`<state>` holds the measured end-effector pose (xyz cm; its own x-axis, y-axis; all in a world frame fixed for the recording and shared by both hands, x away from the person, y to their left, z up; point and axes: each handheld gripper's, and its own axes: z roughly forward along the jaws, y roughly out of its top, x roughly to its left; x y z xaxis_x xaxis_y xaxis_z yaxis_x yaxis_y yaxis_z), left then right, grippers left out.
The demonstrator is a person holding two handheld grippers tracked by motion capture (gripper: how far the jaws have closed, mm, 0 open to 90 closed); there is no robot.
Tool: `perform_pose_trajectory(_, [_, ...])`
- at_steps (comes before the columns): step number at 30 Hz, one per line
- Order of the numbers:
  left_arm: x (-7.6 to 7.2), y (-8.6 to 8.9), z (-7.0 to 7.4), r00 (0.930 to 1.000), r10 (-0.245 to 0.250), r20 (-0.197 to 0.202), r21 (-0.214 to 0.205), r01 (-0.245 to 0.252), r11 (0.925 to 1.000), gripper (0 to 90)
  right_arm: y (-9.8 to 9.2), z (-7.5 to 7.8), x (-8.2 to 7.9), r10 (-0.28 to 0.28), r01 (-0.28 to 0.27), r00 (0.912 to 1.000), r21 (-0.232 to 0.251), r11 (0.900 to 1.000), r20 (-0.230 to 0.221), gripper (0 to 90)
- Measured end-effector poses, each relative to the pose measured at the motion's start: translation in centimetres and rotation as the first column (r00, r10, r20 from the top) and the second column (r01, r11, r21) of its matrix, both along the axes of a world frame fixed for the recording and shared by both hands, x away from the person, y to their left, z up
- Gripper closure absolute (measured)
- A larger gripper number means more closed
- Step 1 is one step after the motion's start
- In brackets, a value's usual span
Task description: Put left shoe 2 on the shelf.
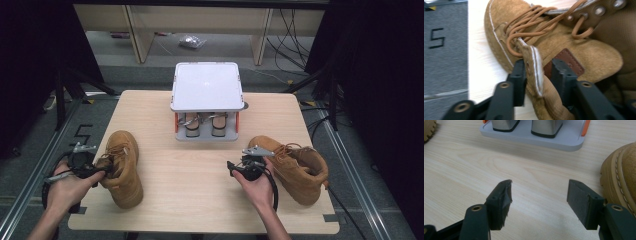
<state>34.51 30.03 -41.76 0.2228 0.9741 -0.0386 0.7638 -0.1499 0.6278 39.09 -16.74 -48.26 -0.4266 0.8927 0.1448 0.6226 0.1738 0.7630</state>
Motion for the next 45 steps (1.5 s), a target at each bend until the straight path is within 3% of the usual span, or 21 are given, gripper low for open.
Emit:
perform_pose_trajectory(4, [0.1, 0.0, 0.2, 0.9998, -0.016, -0.015, 0.027, 0.017, 0.9995, 72.5, 0.3, 0.0, -0.2, -0.014, 0.015, 0.9997, 0.014, 0.9998, -0.019, 37.0])
perform_pose_trajectory(6, [0.2, -0.1, 0.3, 0.9996, -0.019, -0.019, 0.043, 0.020, 0.9989, 73.7, 0.0, -0.1, 0.0, 0.009, -0.009, 0.9999, -0.008, 0.9999, -0.006, 37.0])
perform_pose_trajectory(8, [0.3, 0.0, 0.4, 0.9994, -0.026, -0.021, 0.060, 0.027, 0.9978, 74.7, 0.1, -0.1, 0.0, 0.008, -0.008, 1.0000, 0.005, 1.0000, -0.006, 37.0])
perform_pose_trajectory(10, [0.4, 0.1, 0.5, 0.9992, -0.032, -0.024, 0.078, 0.034, 0.9964, 76.9, 0.2, 0.0, -0.1, -0.001, 0.001, 1.0000, -0.017, 0.9998, -0.003, 37.0])
perform_pose_trajectory(14, [0.4, 0.2, 0.6, 0.9991, -0.031, -0.028, 0.091, 0.033, 0.9953, 77.7, 0.3, 0.0, -0.1, -0.001, 0.001, 1.0000, 0.006, 1.0000, -0.001, 37.1])
perform_pose_trajectory(20, [0.3, 0.2, 0.6, 0.9995, 0.013, -0.029, 0.065, -0.012, 0.9978, 74.1, 0.3, 0.0, -0.1, 0.007, -0.007, 1.0000, -0.014, 0.9999, 0.005, 37.0])
perform_pose_trajectory(24, [0.2, 0.1, 0.7, 0.9975, 0.034, -0.061, 0.036, -0.032, 0.9988, 67.7, 0.4, 0.1, -0.1, 0.010, -0.010, 0.9999, -0.015, 0.9998, -0.002, 37.0])
perform_pose_trajectory(25, [0.2, 0.1, 0.7, 0.9971, 0.030, -0.070, 0.041, -0.027, 0.9988, 66.7, 0.7, 0.1, -0.3, -0.012, 0.012, 0.9997, 0.003, 0.9999, -0.022, 37.0])
perform_pose_trajectory(28, [0.1, 0.1, 0.6, 0.9956, 0.052, -0.077, 0.017, -0.051, 0.9985, 67.1, 0.4, -0.2, 0.0, 0.017, -0.017, 0.9997, -0.024, 0.9996, 0.016, 37.0])
perform_pose_trajectory(31, [0.0, -0.1, 0.6, 0.9955, 0.058, -0.075, 0.036, -0.055, 0.9978, 70.2, 0.6, -0.1, -0.1, 0.015, -0.016, 0.9997, -0.030, 0.9994, -0.019, 36.7])
perform_pose_trajectory(34, [0.1, -0.1, 0.6, 0.9964, 0.032, -0.079, 0.059, -0.028, 0.9979, 76.2, 0.7, -0.2, -0.1, 0.014, -0.015, 0.9997, -0.019, 0.9997, -0.021, 36.6])
perform_pose_trajectory(39, [0.2, -0.3, 0.6, 0.9972, 0.008, -0.074, 0.084, -0.002, 0.9965, 78.9, 0.5, -0.2, -0.1, 0.011, -0.012, 0.9997, -0.034, 0.9993, -0.020, 36.6])
perform_pose_trajectory(45, [0.2, -0.3, 1.1, 0.9993, -0.004, -0.037, 0.125, 0.009, 0.9922, 81.2, 0.6, -0.2, 0.0, 0.014, -0.014, 0.9998, -0.022, 0.9997, -0.013, 36.8])
